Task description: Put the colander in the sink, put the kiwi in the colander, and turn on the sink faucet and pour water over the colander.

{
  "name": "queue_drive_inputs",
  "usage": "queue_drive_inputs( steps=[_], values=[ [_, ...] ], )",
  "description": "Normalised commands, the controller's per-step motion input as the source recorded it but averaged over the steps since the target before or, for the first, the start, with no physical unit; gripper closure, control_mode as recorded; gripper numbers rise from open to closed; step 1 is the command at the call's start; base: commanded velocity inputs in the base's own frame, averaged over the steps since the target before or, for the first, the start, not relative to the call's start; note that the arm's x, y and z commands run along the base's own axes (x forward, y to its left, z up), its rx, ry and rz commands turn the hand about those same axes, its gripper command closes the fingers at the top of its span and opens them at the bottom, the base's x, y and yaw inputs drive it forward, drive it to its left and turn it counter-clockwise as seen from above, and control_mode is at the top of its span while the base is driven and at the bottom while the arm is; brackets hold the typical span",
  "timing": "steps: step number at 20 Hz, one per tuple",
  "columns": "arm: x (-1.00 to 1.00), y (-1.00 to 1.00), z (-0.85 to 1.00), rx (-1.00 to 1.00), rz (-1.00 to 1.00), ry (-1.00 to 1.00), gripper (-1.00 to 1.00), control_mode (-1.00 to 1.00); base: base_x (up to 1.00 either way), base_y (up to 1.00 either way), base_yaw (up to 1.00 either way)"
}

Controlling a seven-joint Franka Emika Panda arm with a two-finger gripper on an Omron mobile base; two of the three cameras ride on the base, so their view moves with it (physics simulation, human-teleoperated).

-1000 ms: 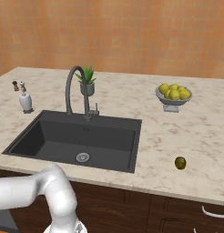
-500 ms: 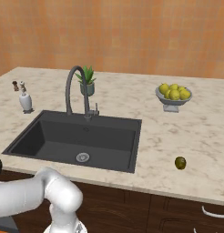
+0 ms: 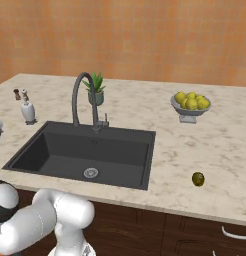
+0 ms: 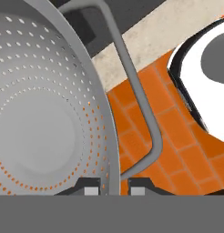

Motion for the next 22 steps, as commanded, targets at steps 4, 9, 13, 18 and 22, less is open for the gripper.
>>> queue_drive_inputs(
  steps=[4, 9, 13, 18, 22],
  values=[
    [-0.45, -0.72, 0.16, 0.00, -0.16, 0.00, 1.00, -1.00, 0.00, 0.00, 0.00],
    [-0.53, -0.77, 0.23, 0.00, -0.14, 0.00, 1.00, -1.00, 0.00, 0.00, 0.00],
    [-0.52, -0.75, 0.30, 0.00, -0.12, 0.00, 1.00, -1.00, 0.00, 0.00, 0.00],
    [-0.56, -0.71, 0.45, 0.00, -0.05, -0.14, 1.00, -1.00, 0.00, 0.00, 0.00],
    [-0.44, -0.78, 0.41, 0.00, -0.07, -0.02, 1.00, -1.00, 0.00, 0.00, 0.00]
  ],
)
